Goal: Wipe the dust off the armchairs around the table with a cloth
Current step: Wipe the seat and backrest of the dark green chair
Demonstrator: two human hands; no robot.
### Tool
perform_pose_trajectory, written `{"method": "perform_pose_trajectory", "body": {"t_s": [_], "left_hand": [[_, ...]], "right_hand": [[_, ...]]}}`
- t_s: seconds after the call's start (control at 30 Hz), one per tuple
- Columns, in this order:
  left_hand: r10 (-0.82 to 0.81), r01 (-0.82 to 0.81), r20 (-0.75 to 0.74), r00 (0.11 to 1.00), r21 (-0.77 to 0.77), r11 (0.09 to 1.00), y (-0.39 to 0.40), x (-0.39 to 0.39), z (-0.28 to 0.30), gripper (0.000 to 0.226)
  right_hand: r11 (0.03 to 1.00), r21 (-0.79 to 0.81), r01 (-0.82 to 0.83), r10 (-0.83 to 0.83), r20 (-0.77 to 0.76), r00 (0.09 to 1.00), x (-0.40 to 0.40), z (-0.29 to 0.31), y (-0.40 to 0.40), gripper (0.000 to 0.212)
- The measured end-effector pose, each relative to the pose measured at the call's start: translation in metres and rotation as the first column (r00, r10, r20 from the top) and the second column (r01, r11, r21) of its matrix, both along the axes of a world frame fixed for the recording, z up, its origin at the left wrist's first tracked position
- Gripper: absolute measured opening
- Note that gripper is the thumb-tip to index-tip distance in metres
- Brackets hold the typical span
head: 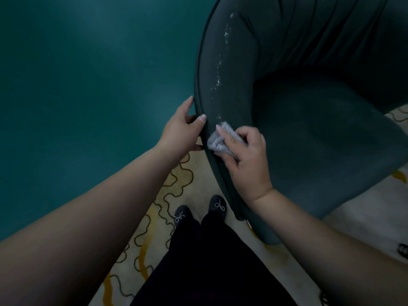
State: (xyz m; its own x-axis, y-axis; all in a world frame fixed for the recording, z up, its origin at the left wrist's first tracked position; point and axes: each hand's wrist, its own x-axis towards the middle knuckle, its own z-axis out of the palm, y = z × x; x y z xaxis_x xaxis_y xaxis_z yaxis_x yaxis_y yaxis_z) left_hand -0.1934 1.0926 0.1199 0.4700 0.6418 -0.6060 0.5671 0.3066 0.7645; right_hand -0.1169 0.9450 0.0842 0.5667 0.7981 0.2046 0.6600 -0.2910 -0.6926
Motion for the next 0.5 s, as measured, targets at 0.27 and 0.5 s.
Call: {"method": "perform_pose_trajectory", "body": {"t_s": [0.27, 0.5], "left_hand": [[0.013, -0.013, 0.017, 1.000, -0.036, 0.999, 0.011, 0.006, 0.000, 0.056], [0.049, -0.043, 0.069, 0.996, -0.091, 0.995, 0.018, 0.009, -0.006, 0.047]], "right_hand": [[1.000, -0.030, -0.005, 0.004, -0.028, 1.000, 0.017, 0.005, 0.029, 0.051], [0.997, -0.026, -0.068, 0.067, -0.049, 0.997, 0.006, 0.003, -0.003, 0.050]]}}
